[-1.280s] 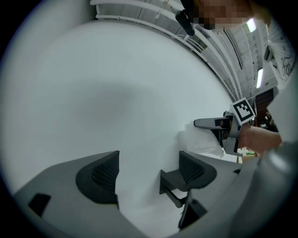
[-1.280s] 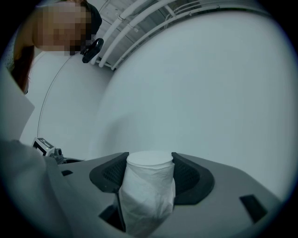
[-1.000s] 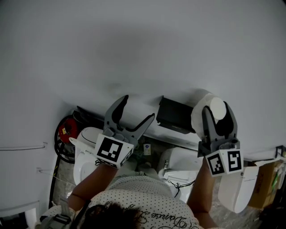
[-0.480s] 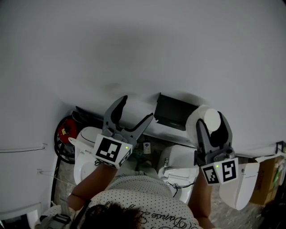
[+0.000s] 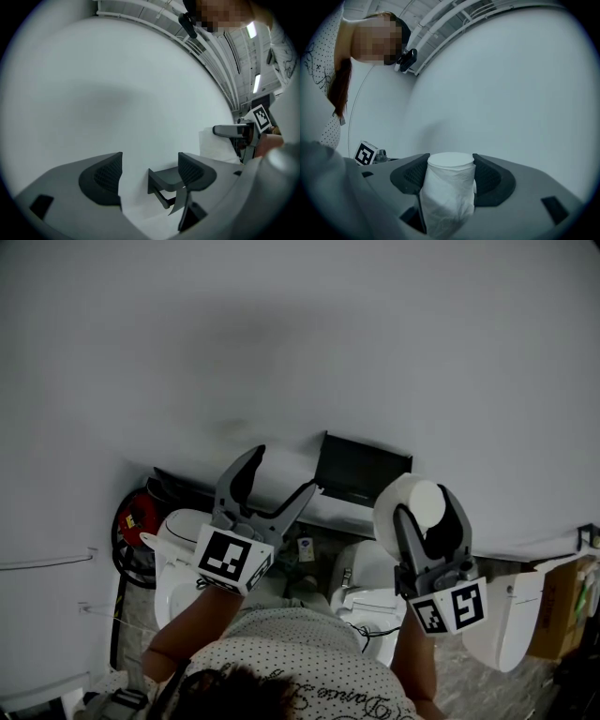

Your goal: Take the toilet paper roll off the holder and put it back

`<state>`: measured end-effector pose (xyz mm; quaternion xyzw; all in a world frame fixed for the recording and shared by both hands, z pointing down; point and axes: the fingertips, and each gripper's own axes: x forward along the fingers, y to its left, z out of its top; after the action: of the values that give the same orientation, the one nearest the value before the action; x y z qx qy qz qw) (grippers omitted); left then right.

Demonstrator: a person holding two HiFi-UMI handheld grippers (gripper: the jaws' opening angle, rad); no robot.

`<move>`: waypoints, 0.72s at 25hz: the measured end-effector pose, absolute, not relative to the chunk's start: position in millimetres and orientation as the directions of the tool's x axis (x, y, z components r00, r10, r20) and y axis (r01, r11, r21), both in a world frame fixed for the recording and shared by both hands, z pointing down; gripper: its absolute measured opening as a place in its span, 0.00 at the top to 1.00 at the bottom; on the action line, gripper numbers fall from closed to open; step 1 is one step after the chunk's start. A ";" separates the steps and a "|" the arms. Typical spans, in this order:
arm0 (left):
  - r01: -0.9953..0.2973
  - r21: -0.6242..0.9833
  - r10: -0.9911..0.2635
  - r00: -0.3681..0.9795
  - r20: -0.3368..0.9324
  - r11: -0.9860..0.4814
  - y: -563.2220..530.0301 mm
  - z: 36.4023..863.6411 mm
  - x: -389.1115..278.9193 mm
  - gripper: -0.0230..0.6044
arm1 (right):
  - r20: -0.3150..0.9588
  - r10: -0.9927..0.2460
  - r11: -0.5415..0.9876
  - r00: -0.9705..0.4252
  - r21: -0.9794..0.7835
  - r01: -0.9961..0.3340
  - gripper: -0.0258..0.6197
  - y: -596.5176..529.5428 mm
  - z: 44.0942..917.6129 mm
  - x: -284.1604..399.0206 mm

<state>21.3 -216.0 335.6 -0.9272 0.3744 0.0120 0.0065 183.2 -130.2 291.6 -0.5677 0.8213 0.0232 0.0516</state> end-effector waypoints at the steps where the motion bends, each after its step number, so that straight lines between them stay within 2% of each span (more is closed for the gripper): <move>1: -0.692 -0.003 -0.691 0.722 -0.030 -0.722 -215.7 334.8 22.4 0.40 | -0.108 -0.930 0.355 -0.351 -0.023 -0.934 0.51 -128.6 293.1 182.5; 18: -0.671 0.004 -0.671 0.741 -0.010 -0.741 -214.5 341.3 33.0 0.42 | -0.066 -0.925 0.379 -0.375 -0.061 -0.923 0.51 -121.3 308.9 175.9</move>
<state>33.0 -214.5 341.3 -0.9331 0.3596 0.0055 -0.0001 175.9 -121.3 308.9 -0.5571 0.8292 -0.0070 0.0443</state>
